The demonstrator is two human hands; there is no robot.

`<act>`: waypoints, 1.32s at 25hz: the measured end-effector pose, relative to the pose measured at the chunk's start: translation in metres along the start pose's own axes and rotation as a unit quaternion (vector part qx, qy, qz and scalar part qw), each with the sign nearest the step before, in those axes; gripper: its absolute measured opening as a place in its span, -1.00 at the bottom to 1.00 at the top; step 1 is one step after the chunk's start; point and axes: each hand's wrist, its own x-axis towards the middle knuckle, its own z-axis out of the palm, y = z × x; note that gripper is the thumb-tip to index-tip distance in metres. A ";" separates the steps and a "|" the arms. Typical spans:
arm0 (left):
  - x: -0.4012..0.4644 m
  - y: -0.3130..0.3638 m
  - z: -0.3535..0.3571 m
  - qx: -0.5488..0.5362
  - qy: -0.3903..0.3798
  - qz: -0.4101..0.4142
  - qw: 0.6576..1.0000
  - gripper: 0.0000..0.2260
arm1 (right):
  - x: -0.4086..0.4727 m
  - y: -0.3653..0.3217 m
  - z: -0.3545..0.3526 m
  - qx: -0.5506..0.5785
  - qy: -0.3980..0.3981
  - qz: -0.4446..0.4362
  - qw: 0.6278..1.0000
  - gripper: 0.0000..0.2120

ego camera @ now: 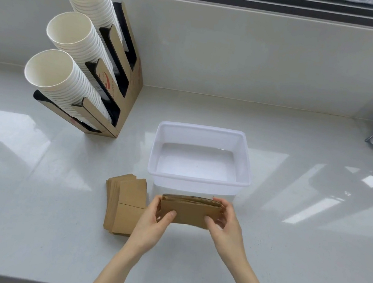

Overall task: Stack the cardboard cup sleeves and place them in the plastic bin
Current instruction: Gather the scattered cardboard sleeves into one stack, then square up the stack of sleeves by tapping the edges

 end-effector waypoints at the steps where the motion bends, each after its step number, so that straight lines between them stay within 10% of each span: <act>1: 0.001 -0.001 0.002 0.024 -0.002 0.001 1.000 -0.83 | -0.001 0.001 -0.002 -0.018 0.010 -0.010 1.000 -0.60; 16: 0.002 -0.036 0.017 0.221 0.002 0.023 0.975 -0.69 | -0.011 0.033 -0.001 -0.157 -0.017 -0.041 0.987 -0.62; 33: -0.001 0.017 -0.015 0.030 0.030 0.045 0.998 -0.84 | -0.001 -0.018 0.003 0.014 -0.047 0.028 0.998 -0.81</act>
